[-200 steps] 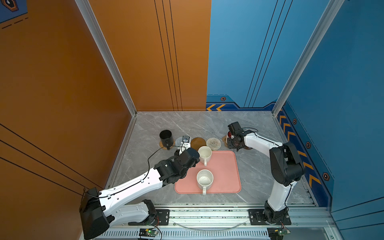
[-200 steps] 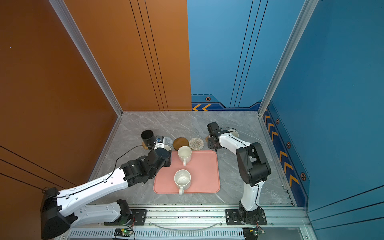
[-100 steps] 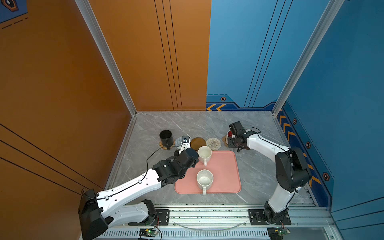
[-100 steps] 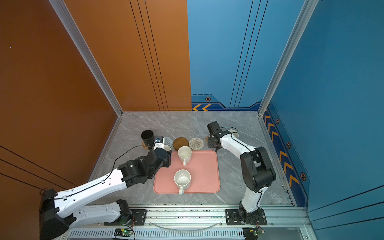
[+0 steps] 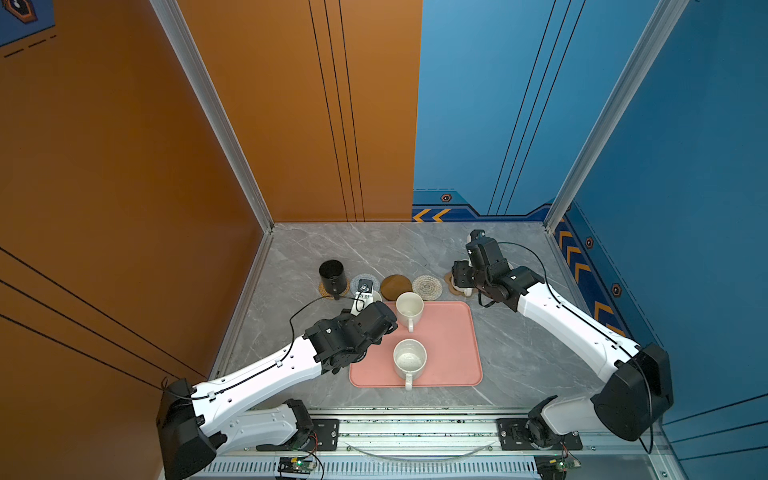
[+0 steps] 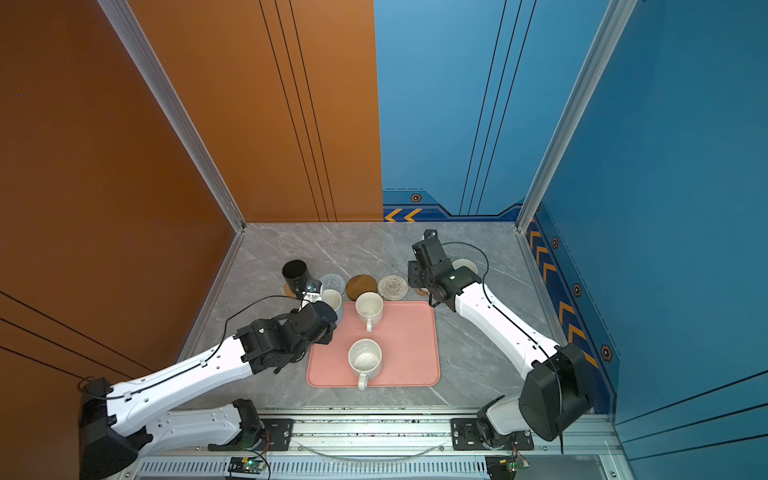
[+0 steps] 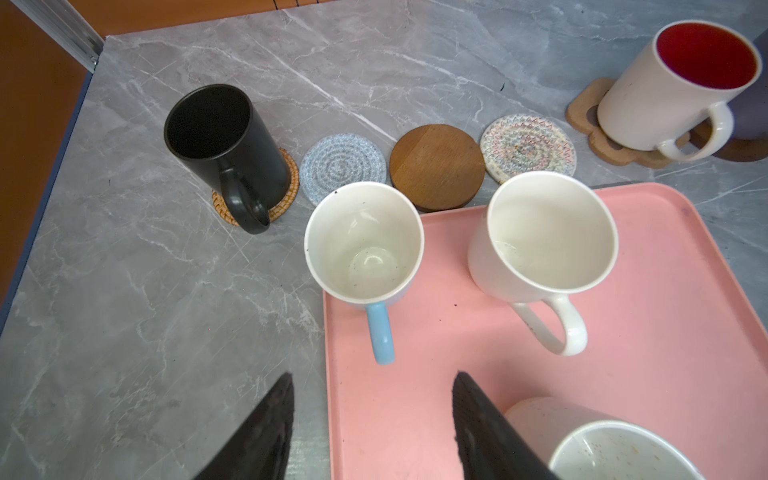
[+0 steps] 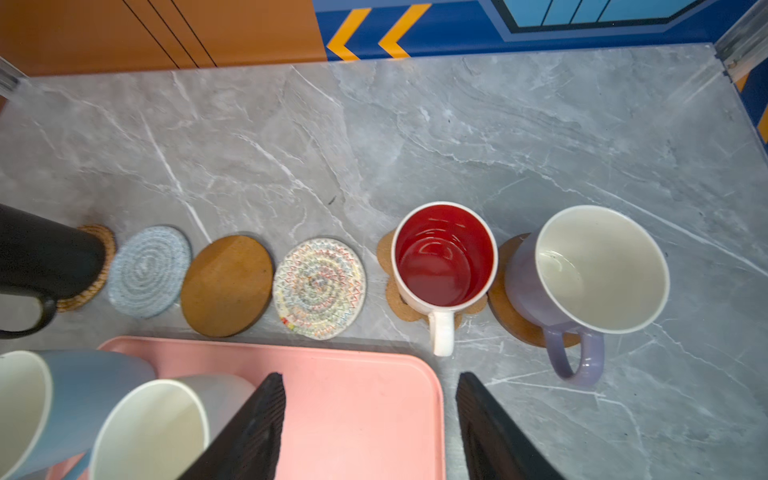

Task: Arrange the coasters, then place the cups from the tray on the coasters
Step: 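Open and raise the right gripper while the left moves over the blue-handled mug, then lower the left gripper into the white mug with the light-blue handle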

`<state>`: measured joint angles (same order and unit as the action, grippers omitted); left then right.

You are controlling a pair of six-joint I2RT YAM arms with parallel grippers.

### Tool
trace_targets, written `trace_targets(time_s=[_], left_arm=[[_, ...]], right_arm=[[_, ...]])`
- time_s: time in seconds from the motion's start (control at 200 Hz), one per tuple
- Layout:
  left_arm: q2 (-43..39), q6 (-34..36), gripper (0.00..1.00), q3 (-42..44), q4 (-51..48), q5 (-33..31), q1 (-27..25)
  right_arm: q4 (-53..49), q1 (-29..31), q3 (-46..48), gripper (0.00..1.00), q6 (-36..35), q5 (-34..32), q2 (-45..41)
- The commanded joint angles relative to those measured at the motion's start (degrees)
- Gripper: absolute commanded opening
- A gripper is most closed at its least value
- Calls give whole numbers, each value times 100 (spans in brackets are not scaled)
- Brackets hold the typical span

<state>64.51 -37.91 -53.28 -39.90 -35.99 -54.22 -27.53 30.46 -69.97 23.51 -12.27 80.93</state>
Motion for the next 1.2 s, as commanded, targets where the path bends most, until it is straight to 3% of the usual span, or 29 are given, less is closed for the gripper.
trace_targets(time_s=[0.0, 0.38, 0.911, 1.192], left_arm=[[143, -275, 63, -87, -400, -134, 29], [684, -482, 64, -122, -366, -106, 226], [1296, -419, 62, 139, 744, 759, 855], [1715, -434, 59, 54, 857, 952, 966]], right_arm=[[199, 106, -21, 65, 380, -135, -333], [589, 291, 617, 66, 544, 58, -1028], [658, 224, 728, 66, 506, 331, -1076], [696, 171, 748, 65, 496, 408, -992]])
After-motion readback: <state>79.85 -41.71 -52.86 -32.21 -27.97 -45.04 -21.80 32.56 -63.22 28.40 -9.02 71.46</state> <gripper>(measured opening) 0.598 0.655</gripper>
